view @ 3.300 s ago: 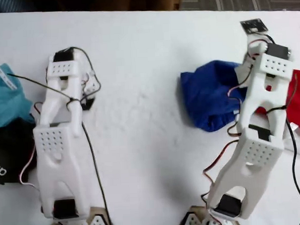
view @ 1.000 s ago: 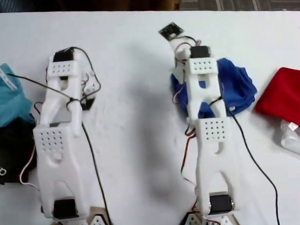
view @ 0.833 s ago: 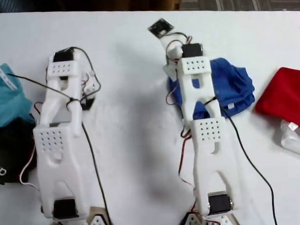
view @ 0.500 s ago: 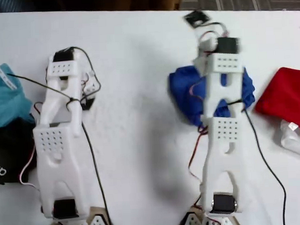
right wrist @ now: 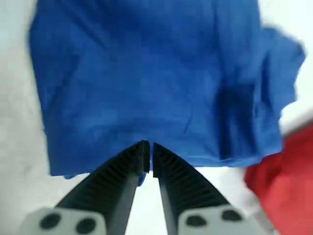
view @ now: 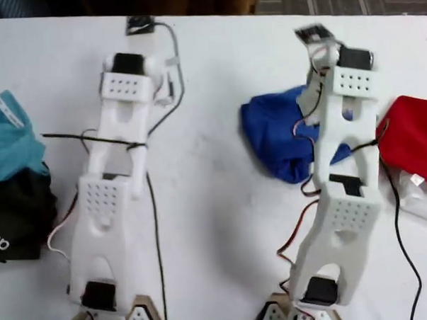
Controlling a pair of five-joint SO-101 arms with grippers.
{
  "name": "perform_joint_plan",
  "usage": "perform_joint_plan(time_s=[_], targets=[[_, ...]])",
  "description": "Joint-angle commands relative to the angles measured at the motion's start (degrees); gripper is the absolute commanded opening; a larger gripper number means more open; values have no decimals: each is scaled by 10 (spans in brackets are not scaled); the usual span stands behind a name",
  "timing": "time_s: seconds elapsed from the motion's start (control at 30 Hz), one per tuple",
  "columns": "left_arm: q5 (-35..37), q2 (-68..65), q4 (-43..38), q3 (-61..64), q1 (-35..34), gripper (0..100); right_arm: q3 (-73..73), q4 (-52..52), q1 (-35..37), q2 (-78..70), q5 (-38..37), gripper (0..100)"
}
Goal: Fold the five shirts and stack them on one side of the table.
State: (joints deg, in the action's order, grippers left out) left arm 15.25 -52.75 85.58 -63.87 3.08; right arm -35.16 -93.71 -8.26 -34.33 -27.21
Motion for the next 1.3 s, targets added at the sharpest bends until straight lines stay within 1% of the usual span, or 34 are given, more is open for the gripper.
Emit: perform_joint_plan(time_s=[0.0, 0.1, 0.17, 0.3, 0.4, 0.47, 0.57, 0.7, 0.8, 0.87, 0.9, 1.1, 1.17, 1.27], targets=[[25, 5, -47, -25, 32, 124, 98, 50, -23, 41, 5, 19], [47, -25, -52, -29, 40, 124, 147, 97, -65, 41, 5, 19], [54, -43, -55, -29, 40, 124, 169, 110, -95, 41, 4, 19], [53, -55, -56, -30, 37, 124, 185, 111, -156, 41, -23, 19], [52, -58, -55, -29, 37, 124, 178, 108, -175, 49, -27, 19], [52, -58, -51, -28, 37, 124, 163, 80, -170, 59, -25, 19], [52, -58, -48, -29, 36, 124, 147, 36, -138, 77, -24, 20], [51, -58, -51, -29, 41, 138, 127, 3, -62, 104, -21, 31], [51, -59, -51, -29, 44, 164, 78, 7, -33, 104, 28, 124], [51, -59, -51, -27, 44, 166, 44, 11, -30, 87, 42, 181], [51, -59, -51, -26, 44, 166, 28, 10, -32, 73, 45, 190], [51, -59, -48, -25, 44, 166, -25, 8, -45, -4, 46, 190], [50, -59, -48, -25, 44, 166, -49, 1, -59, -12, 46, 191], [25, -59, -48, -25, 47, 166, -67, 0, -90, -14, 46, 191]])
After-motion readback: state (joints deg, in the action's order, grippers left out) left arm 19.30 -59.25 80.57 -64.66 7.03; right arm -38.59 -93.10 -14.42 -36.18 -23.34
